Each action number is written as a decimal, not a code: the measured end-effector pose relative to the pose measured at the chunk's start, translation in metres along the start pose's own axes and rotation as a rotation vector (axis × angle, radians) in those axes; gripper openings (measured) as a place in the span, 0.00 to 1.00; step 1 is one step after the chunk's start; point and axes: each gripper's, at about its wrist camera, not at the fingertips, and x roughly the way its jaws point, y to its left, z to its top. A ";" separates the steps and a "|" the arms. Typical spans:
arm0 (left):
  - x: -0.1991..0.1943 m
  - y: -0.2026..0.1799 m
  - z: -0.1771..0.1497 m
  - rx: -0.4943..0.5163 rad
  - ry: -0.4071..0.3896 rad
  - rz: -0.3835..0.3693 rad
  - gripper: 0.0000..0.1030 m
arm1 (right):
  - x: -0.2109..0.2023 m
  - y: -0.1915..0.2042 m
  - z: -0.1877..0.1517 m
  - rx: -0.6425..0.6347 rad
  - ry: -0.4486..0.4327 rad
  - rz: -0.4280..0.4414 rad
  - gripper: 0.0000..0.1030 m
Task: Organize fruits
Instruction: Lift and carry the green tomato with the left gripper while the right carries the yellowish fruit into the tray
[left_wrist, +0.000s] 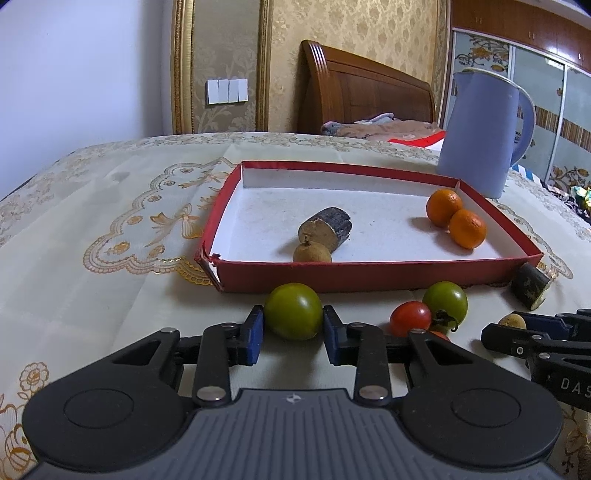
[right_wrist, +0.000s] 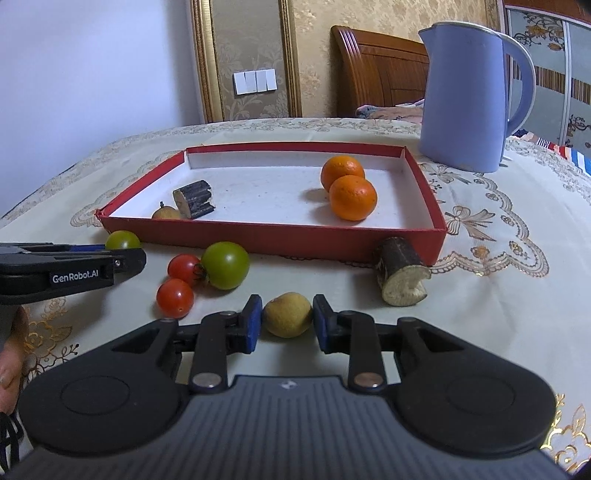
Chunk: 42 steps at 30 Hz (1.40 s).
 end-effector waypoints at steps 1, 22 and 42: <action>0.000 -0.001 0.000 0.003 0.001 -0.001 0.31 | 0.000 0.000 0.000 -0.002 0.000 -0.002 0.27; 0.001 -0.001 0.000 0.001 0.008 0.026 0.31 | 0.000 0.001 0.001 0.003 -0.003 -0.027 0.26; -0.004 0.001 0.000 -0.002 0.003 0.037 0.31 | -0.009 -0.001 0.003 -0.005 -0.048 -0.031 0.27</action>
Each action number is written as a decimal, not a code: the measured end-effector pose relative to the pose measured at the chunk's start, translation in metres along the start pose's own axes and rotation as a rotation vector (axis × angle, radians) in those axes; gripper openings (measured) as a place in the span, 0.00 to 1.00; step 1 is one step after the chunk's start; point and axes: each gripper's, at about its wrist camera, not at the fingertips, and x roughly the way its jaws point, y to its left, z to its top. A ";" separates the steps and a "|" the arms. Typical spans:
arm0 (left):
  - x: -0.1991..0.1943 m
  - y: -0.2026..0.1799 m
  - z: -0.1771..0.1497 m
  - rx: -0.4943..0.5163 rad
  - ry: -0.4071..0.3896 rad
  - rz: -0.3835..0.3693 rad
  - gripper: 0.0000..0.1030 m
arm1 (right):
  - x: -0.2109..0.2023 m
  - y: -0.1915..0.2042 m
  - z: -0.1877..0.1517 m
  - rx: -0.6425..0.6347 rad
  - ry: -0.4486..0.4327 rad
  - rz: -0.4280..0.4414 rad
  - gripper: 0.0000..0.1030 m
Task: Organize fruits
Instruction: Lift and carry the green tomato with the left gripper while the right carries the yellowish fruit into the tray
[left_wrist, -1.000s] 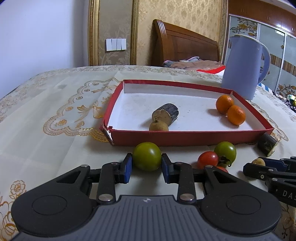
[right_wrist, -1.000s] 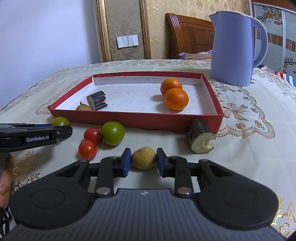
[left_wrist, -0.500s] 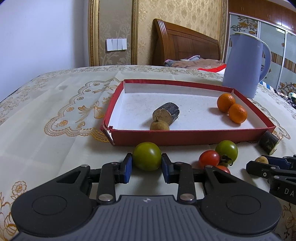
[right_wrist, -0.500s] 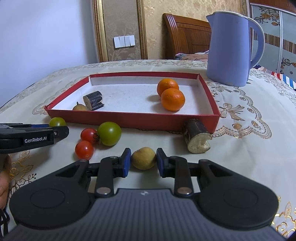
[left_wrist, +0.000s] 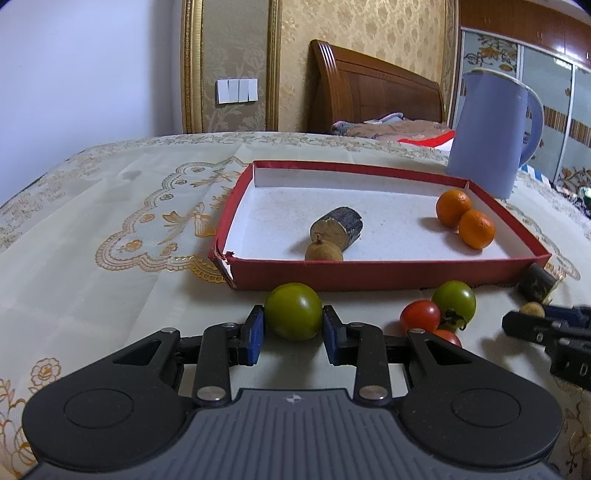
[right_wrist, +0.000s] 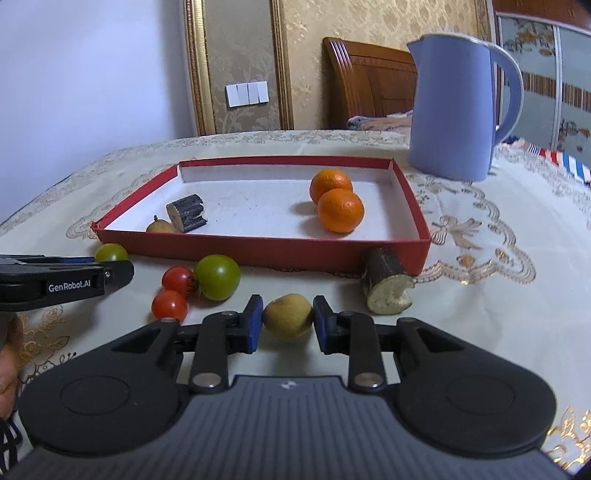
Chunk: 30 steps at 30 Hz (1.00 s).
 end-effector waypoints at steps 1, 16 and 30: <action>-0.001 0.000 0.000 0.005 -0.002 -0.003 0.31 | -0.001 0.000 0.002 -0.003 -0.005 -0.002 0.27; -0.012 -0.007 0.025 0.009 -0.036 -0.029 0.31 | -0.003 -0.001 0.030 -0.027 -0.072 -0.027 0.27; 0.023 -0.021 0.058 0.035 -0.041 0.005 0.31 | 0.034 0.006 0.064 -0.039 -0.072 -0.039 0.27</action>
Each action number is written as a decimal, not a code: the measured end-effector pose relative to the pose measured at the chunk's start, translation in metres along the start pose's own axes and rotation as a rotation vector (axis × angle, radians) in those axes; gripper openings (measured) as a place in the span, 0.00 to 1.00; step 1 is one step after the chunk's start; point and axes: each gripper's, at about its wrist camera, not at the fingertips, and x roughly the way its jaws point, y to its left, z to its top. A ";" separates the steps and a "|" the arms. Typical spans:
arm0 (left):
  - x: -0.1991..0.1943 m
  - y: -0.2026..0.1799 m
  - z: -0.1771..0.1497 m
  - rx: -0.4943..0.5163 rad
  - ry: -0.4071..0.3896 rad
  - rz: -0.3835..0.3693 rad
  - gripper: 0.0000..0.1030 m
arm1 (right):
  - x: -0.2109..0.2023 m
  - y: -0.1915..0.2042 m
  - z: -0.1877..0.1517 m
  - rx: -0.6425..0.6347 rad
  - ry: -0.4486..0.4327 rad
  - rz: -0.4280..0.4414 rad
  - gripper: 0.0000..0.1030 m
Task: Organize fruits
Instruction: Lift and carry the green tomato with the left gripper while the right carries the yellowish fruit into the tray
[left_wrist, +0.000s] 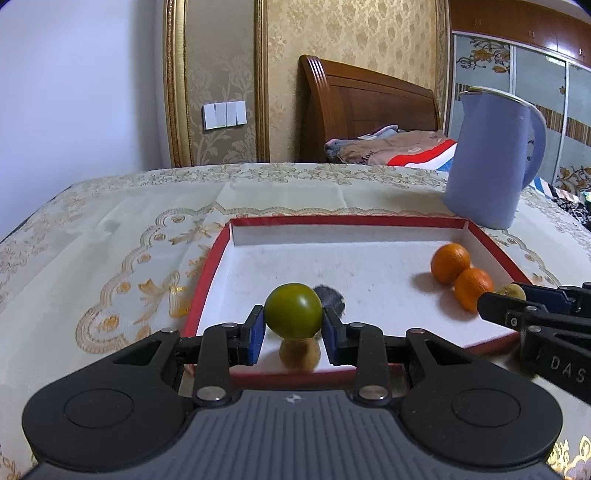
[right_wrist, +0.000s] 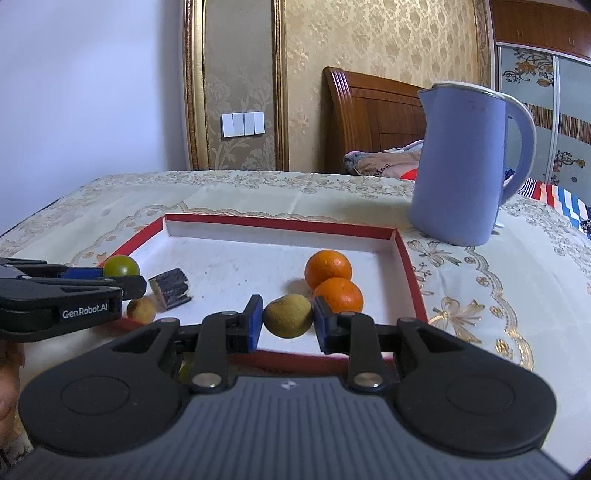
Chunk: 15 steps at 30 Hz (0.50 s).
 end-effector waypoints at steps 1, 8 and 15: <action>0.002 0.000 0.002 -0.005 -0.002 -0.002 0.31 | 0.004 0.001 0.002 -0.001 0.000 -0.003 0.27; 0.026 -0.002 0.015 0.002 0.007 0.026 0.31 | 0.040 0.003 0.020 0.017 0.039 -0.006 0.27; 0.043 0.004 0.020 -0.020 0.006 0.059 0.31 | 0.067 0.010 0.023 -0.002 0.069 -0.024 0.27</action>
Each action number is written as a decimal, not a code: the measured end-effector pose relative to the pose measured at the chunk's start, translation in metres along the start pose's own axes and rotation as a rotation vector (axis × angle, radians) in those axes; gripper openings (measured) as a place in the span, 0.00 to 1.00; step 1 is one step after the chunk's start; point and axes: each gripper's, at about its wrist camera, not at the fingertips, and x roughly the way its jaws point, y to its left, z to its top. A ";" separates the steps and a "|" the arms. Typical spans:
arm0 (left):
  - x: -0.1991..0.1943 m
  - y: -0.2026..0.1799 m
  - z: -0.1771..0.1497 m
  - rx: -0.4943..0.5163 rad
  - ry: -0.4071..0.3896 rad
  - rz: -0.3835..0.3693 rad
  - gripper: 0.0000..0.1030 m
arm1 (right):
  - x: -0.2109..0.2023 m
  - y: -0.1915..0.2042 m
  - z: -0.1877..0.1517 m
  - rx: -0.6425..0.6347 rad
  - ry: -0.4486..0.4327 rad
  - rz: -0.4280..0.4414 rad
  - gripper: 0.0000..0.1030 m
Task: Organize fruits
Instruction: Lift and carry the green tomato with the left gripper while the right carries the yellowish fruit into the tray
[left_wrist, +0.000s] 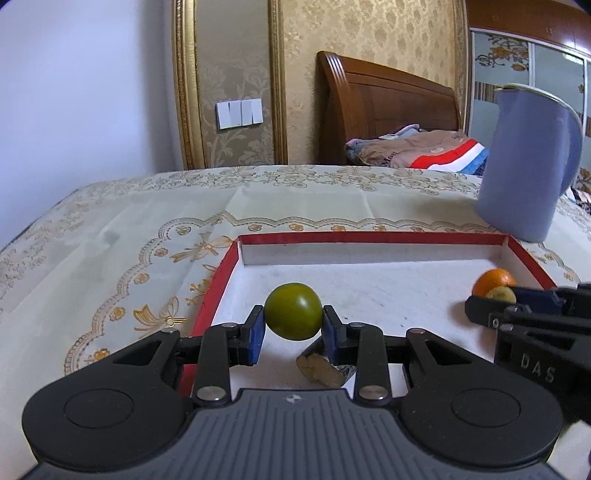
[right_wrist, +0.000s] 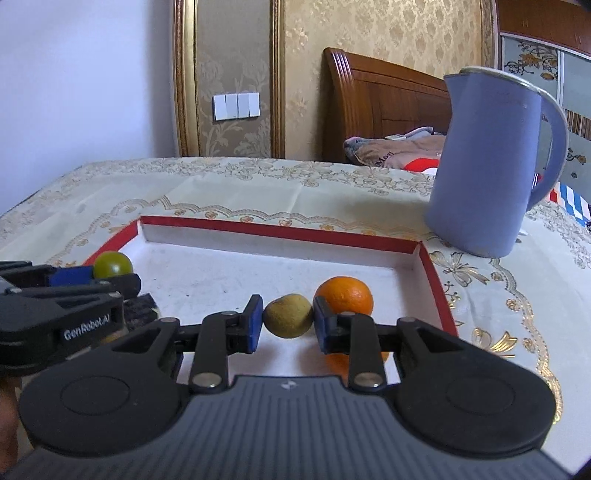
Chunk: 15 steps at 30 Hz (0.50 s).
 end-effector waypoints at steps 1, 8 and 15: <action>0.002 0.001 0.001 -0.008 0.002 -0.005 0.31 | 0.002 0.001 0.001 -0.001 0.001 -0.002 0.27; 0.020 -0.001 0.008 0.011 0.015 0.043 0.31 | 0.022 0.006 0.008 -0.005 0.014 -0.028 0.27; 0.033 -0.006 0.008 0.030 0.042 0.043 0.31 | 0.036 0.009 0.014 -0.001 0.020 -0.035 0.27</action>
